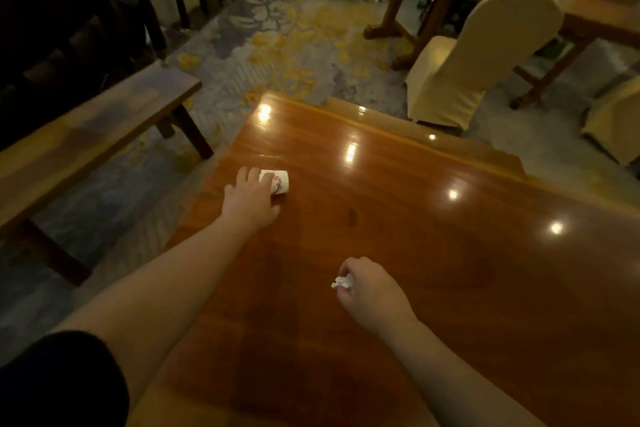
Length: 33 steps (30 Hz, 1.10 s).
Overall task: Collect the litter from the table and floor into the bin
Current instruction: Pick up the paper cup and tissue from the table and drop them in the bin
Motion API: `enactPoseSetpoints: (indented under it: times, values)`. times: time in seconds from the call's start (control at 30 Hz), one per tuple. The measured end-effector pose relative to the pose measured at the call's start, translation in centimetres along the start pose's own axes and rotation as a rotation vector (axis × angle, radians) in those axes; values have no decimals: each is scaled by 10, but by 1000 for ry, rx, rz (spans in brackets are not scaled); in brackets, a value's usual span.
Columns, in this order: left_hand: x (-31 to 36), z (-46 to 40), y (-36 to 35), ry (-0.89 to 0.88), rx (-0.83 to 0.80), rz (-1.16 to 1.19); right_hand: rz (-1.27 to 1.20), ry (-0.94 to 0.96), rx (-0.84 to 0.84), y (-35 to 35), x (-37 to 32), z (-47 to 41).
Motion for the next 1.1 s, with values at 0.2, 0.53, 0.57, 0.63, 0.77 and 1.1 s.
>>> enactPoseSetpoints:
  times: [0.2,0.53,0.57,0.63,0.77,1.1]
  values:
    - [-1,-52,-21,-86,-50,-129,-15,9,43,2,-11,-20]
    - [6,-25,-19,-119,-55,-46,-3,8,50,11,2,-6]
    - [10,-15,-14,-117,-52,-19,-1,17,55,14,3,-4]
    - [16,7,-6,-105,-56,43,1,29,72,19,5,1]
    - [29,57,16,-27,-90,154,-14,51,93,32,15,16]
    - [94,215,65,140,-2,181,-66,256,160,73,60,76]
Point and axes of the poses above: each hand's wrist, its own z-axis away from the middle knuckle, its own y-axis out of the back of the hand, x = y × z, the point moved 5 cm from there along -z, towards the middle knuckle, and after that the axes turned 10 degrees about x, right-handed, at the moved point
